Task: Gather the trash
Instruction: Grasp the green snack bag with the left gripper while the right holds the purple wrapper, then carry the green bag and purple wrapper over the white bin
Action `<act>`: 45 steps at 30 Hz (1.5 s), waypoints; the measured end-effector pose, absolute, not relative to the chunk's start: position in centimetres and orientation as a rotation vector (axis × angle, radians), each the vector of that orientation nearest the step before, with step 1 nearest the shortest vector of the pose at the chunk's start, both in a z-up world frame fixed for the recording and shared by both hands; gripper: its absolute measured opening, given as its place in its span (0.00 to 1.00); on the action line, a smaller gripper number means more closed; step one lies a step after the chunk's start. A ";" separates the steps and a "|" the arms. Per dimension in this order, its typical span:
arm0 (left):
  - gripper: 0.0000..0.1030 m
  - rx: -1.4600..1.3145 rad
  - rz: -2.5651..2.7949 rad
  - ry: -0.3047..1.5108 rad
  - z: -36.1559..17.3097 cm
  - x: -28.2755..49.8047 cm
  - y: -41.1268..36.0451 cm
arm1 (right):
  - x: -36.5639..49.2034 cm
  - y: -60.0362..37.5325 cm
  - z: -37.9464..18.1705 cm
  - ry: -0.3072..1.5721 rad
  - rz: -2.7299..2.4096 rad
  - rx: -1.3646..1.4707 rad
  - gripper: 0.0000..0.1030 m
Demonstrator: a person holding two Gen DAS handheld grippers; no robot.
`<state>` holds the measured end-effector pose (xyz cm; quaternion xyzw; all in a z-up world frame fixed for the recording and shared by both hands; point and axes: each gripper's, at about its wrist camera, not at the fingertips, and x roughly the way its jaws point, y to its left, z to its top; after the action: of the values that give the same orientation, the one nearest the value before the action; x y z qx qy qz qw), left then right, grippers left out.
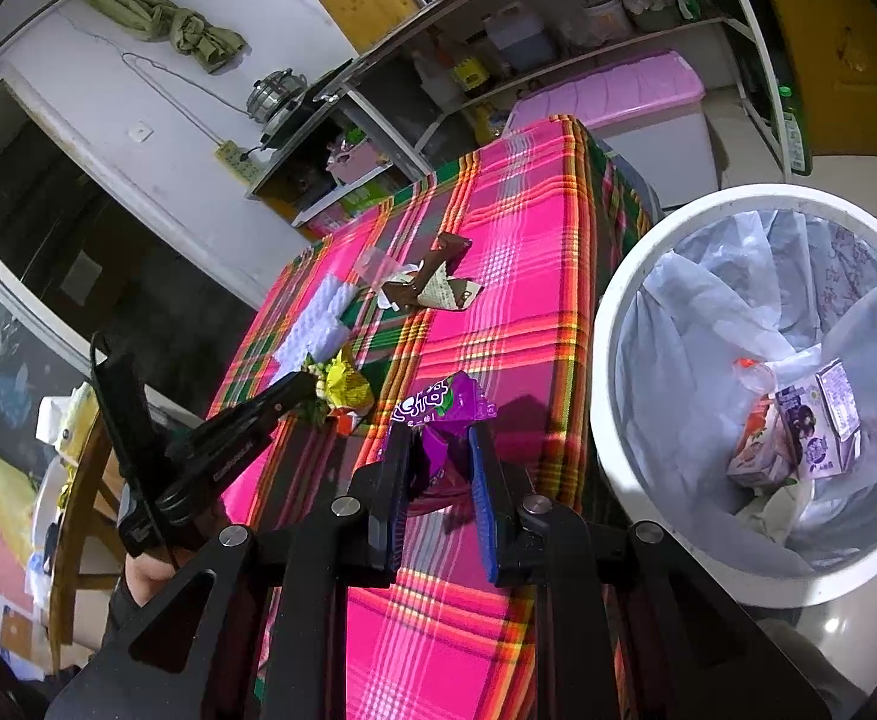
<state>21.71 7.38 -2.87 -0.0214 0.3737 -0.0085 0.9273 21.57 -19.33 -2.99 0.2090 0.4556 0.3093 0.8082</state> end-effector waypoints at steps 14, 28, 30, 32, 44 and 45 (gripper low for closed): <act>0.05 -0.091 -0.078 0.660 1.5 16.0 5.9 | 19.6 -20.6 -1.2 0.932 0.664 0.445 0.19; 0.05 -0.093 -0.223 0.646 2.6 14.6 0.0 | 17.9 -23.4 0.1 0.888 0.604 0.430 0.19; 0.05 -0.091 -0.237 0.650 2.5 14.8 -0.8 | 17.8 -24.1 0.0 0.887 0.588 0.431 0.19; 0.05 -0.087 -0.257 0.653 2.5 15.1 -1.7 | 17.8 -24.8 -0.1 0.883 0.565 0.432 0.19; 0.05 -0.048 -0.363 0.694 1.3 17.9 -7.4 | 17.9 -30.3 -1.0 0.862 0.408 0.434 0.19; 0.05 -0.044 -0.370 0.697 1.2 18.1 -7.8 | 17.9 -30.6 -1.0 0.862 0.397 0.432 0.19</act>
<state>18.13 -7.77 1.18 -0.0212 0.3393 -0.1804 0.9230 17.90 -30.58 -1.03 0.2063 0.4115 0.1896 0.8672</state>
